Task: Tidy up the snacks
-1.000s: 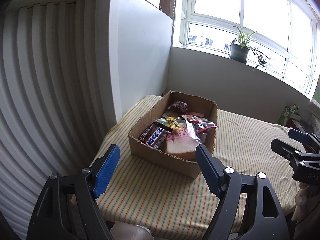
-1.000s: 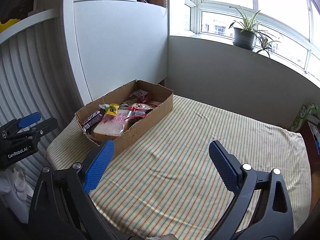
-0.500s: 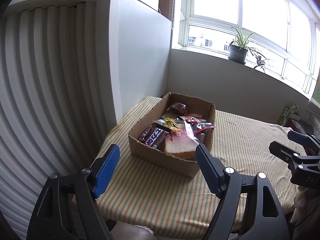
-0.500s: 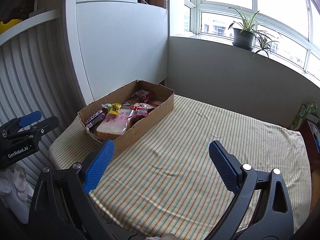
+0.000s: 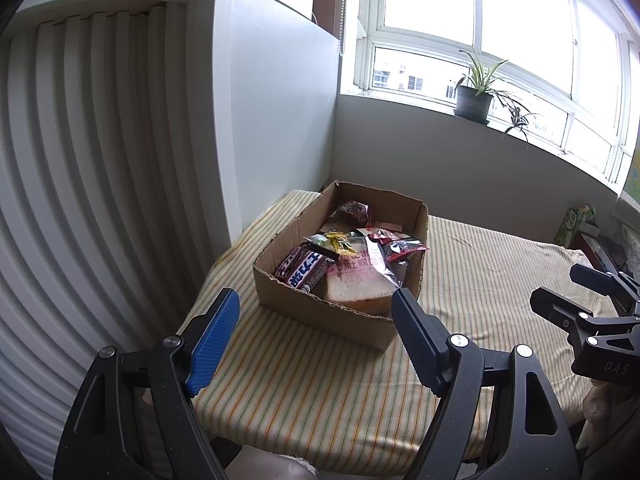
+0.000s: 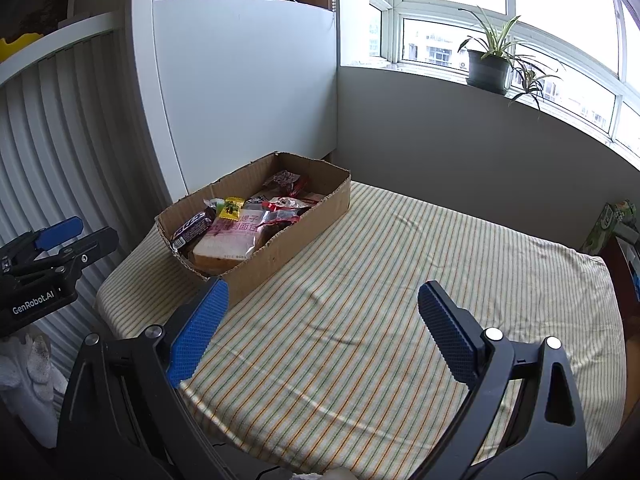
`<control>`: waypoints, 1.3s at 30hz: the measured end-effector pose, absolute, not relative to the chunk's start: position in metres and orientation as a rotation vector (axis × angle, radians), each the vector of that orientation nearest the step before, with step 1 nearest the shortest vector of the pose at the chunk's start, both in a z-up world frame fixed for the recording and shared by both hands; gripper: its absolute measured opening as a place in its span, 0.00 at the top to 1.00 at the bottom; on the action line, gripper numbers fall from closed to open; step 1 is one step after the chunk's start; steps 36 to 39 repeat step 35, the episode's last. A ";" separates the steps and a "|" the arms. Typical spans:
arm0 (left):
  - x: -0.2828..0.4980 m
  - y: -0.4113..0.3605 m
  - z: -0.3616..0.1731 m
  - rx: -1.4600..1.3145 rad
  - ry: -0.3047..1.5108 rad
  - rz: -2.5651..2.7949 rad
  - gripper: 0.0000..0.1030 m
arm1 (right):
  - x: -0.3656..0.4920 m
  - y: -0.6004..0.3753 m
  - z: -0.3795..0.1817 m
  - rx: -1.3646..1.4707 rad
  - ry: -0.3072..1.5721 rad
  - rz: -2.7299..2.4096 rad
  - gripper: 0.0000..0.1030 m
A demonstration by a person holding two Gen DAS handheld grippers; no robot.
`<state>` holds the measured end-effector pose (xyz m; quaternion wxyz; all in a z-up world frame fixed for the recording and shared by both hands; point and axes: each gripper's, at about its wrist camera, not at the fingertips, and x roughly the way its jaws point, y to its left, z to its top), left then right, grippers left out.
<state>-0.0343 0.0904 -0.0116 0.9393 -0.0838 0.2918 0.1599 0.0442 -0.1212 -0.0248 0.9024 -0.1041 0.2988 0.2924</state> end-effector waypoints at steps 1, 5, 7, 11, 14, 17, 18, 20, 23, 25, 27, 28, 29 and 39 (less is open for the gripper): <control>-0.034 0.090 -0.012 -0.170 0.597 0.326 0.24 | 0.045 -0.122 -0.025 -0.215 0.619 0.607 0.05; -0.033 0.090 -0.014 -0.170 0.603 0.325 0.24 | 0.045 -0.123 -0.026 -0.210 0.622 0.604 0.05; -0.033 0.089 -0.014 -0.168 0.604 0.323 0.24 | 0.046 -0.123 -0.026 -0.207 0.624 0.603 0.05; -0.034 0.087 -0.013 -0.163 0.604 0.320 0.24 | 0.047 -0.124 -0.027 -0.202 0.629 0.606 0.05; -0.033 0.086 -0.012 -0.161 0.603 0.318 0.24 | 0.048 -0.125 -0.027 -0.201 0.629 0.607 0.05; -0.033 0.086 -0.012 -0.161 0.603 0.316 0.24 | 0.048 -0.125 -0.028 -0.199 0.630 0.605 0.05; -0.032 0.086 -0.012 -0.160 0.603 0.317 0.24 | 0.048 -0.126 -0.028 -0.198 0.632 0.605 0.05; -0.032 0.086 -0.012 -0.161 0.604 0.317 0.24 | 0.048 -0.125 -0.028 -0.195 0.635 0.602 0.05; -0.032 0.085 -0.012 -0.160 0.604 0.318 0.24 | 0.048 -0.125 -0.030 -0.191 0.639 0.599 0.05; -0.031 0.085 -0.013 -0.161 0.605 0.317 0.24 | 0.048 -0.124 -0.030 -0.192 0.641 0.596 0.05; -0.031 0.086 -0.013 -0.164 0.606 0.317 0.24 | 0.049 -0.124 -0.031 -0.192 0.643 0.595 0.05; -0.031 0.086 -0.013 -0.167 0.606 0.315 0.24 | 0.050 -0.124 -0.031 -0.191 0.644 0.596 0.05; -0.031 0.086 -0.013 -0.168 0.605 0.314 0.24 | 0.049 -0.124 -0.031 -0.188 0.646 0.595 0.05; -0.031 0.085 -0.015 -0.160 0.602 0.314 0.24 | 0.050 -0.125 -0.034 -0.172 0.657 0.588 0.05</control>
